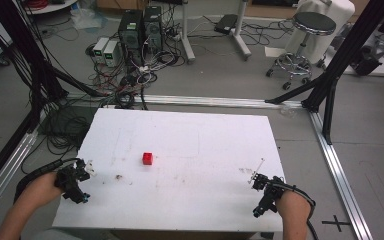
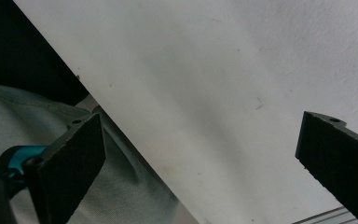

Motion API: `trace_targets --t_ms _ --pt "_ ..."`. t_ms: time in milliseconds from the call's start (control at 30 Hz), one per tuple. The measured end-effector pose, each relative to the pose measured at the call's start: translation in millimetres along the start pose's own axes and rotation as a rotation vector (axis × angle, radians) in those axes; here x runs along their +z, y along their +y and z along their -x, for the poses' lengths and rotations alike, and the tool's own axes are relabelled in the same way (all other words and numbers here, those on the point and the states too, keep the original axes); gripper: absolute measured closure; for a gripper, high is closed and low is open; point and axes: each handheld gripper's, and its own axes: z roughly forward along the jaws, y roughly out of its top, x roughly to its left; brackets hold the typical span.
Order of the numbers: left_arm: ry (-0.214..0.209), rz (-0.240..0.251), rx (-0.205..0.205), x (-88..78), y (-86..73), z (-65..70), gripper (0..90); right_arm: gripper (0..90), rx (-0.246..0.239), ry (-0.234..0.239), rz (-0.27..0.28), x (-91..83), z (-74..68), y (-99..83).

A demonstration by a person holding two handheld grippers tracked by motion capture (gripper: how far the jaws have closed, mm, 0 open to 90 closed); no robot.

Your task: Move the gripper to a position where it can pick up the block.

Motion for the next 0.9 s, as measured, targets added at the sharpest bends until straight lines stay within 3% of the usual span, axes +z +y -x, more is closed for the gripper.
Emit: trace_targets --t_ms 133,200,233,500,667,700,900 --pt "-0.001 0.006 0.039 -2.4 7.3 -4.1 23.1 0.9 -0.003 0.002 0.0 0.0 -1.0 -0.6" --pt "-0.01 0.009 0.058 -3.4 11.3 -6.4 23.1 0.9 -0.008 0.002 0.001 0.2 -0.9 -1.1" --pt "-0.02 0.008 0.09 -4.6 16.0 -9.1 23.1 0.9 -0.011 0.006 0.003 1.8 -1.1 -1.5" --pt "-0.054 0.008 0.176 -4.5 36.1 -21.3 23.1 0.9 -0.01 0.006 0.007 1.8 -1.3 -2.0" --pt "-0.057 -0.009 0.205 -2.3 46.0 -27.4 23.1 0.9 -0.008 0.004 0.011 2.1 -1.4 -3.3" --pt "-0.074 -0.001 0.218 -0.3 50.6 -30.5 23.1 0.9 -0.019 0.005 0.018 2.0 -0.8 -3.7" --pt "-0.078 -0.008 0.222 5.6 65.6 -38.7 23.2 1.0 -0.013 0.007 0.015 1.2 -2.2 -3.7"
